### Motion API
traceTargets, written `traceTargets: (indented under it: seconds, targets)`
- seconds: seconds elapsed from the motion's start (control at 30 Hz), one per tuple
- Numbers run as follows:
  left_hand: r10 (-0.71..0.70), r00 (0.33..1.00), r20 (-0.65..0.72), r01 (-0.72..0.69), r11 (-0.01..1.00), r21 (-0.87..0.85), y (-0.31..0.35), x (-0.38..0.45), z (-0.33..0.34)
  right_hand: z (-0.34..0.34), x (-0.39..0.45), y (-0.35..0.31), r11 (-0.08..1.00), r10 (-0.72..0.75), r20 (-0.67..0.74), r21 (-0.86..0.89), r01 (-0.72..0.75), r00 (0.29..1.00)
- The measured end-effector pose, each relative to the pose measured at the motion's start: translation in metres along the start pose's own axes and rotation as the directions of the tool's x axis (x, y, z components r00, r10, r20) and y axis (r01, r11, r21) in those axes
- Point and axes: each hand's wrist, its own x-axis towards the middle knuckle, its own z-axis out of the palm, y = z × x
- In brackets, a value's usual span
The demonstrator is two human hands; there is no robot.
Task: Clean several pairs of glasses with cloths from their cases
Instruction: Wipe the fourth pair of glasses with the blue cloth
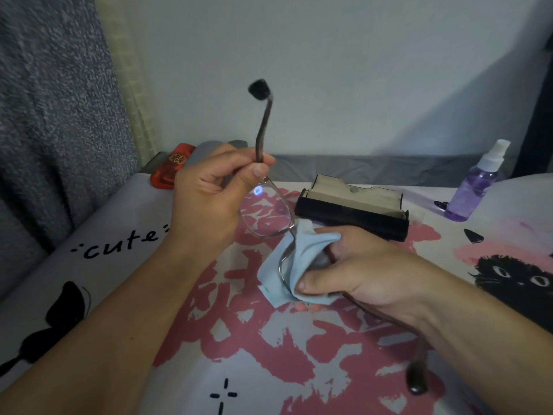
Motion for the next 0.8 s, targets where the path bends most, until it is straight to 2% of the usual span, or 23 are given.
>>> traceTargets:
  seconds: [0.1,0.2,0.33,0.4,0.53,0.67,0.8]
  targets:
    - [-0.022,0.999,0.023,0.022,1.000,0.009,-0.001,-0.002,0.003,0.003,-0.002,0.000,0.999,-0.042,-0.053,0.000,0.042,0.998]
    - [-0.018,0.999,0.032,0.017,1.000,0.011,-0.002,-0.003,0.003,-0.001,-0.003,0.001,0.999,-0.025,-0.073,0.029,0.027,0.997]
    - [-0.001,0.999,0.052,-0.001,0.999,0.048,-0.003,-0.003,0.001,-0.003,-0.008,0.000,0.992,0.044,0.113,0.110,-0.056,0.993]
    - [-0.006,0.999,0.054,0.003,0.999,0.051,-0.004,-0.003,0.001,-0.001,-0.007,0.001,0.993,0.059,0.137,0.092,-0.072,0.989]
    - [-0.029,0.999,0.037,0.028,0.999,0.015,-0.003,-0.002,0.002,0.006,-0.005,0.000,0.992,0.055,0.061,0.107,-0.062,0.997]
    - [-0.054,0.995,0.079,0.055,0.998,-0.018,-0.002,-0.004,0.008,0.011,-0.004,-0.002,0.999,0.034,-0.031,0.041,-0.032,0.999]
    - [-0.072,0.996,0.054,0.074,0.997,-0.034,-0.001,-0.002,0.007,0.010,-0.006,-0.006,0.988,-0.020,-0.045,0.149,0.027,0.999]
